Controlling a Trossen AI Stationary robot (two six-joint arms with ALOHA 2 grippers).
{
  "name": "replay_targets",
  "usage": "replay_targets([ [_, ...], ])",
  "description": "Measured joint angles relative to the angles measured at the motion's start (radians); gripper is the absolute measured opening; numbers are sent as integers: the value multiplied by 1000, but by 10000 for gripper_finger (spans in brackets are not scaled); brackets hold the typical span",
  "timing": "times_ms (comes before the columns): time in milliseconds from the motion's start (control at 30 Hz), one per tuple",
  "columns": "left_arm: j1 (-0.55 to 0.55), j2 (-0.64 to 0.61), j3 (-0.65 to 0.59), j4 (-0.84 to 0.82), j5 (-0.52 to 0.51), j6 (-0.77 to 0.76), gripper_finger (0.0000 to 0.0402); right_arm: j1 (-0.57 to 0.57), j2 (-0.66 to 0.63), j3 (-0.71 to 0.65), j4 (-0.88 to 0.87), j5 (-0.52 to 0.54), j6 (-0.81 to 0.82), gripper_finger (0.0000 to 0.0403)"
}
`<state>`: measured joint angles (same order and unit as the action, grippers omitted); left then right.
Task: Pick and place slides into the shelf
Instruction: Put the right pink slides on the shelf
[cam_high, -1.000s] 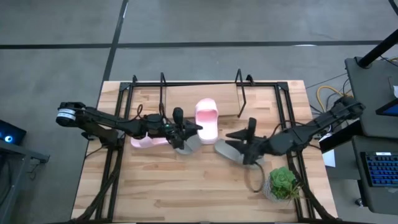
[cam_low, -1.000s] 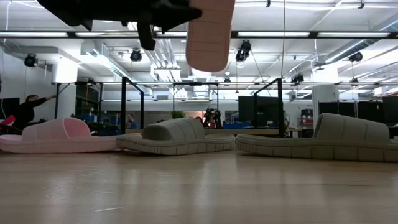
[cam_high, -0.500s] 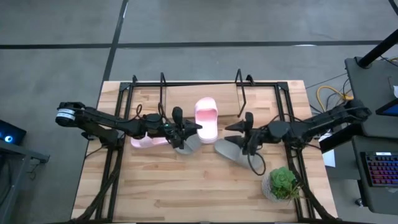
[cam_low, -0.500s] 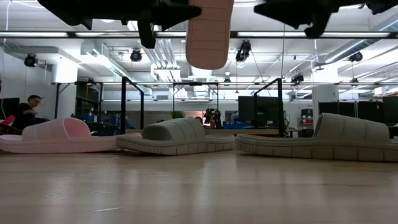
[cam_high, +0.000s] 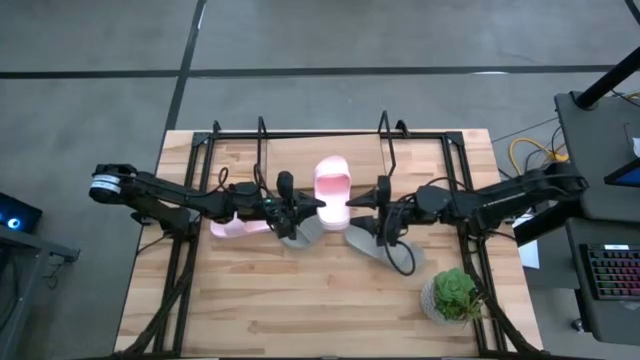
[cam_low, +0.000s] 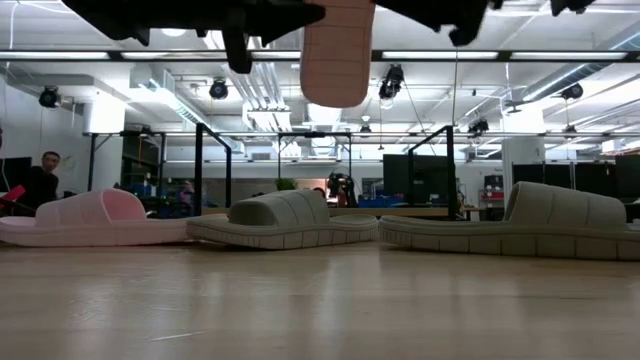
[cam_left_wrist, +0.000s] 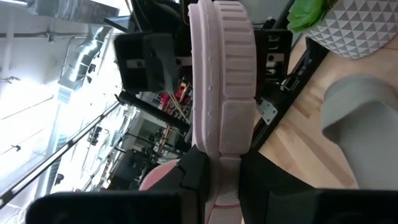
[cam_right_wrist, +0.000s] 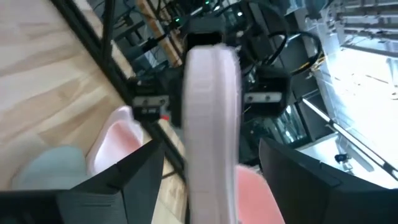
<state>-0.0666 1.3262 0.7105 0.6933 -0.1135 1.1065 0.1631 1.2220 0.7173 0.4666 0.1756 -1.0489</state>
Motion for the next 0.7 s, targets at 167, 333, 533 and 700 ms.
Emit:
replay_targets([
  [167, 0, 0, 0, 6, 3, 0, 37, -25, 59, 48, -22, 6, 24, 248],
  [333, 0, 0, 0, 6, 3, 0, 37, -46, 86, 65, -26, 18, 49, 241],
  [533, 0, 1, -2, 4, 2, 0, 37, -46, 62, 65, -57, 36, 43, 220],
  [700, 0, 1, -2, 3, 1, 0, 35, -46, 64, 65, -76, 36, 45, 191],
])
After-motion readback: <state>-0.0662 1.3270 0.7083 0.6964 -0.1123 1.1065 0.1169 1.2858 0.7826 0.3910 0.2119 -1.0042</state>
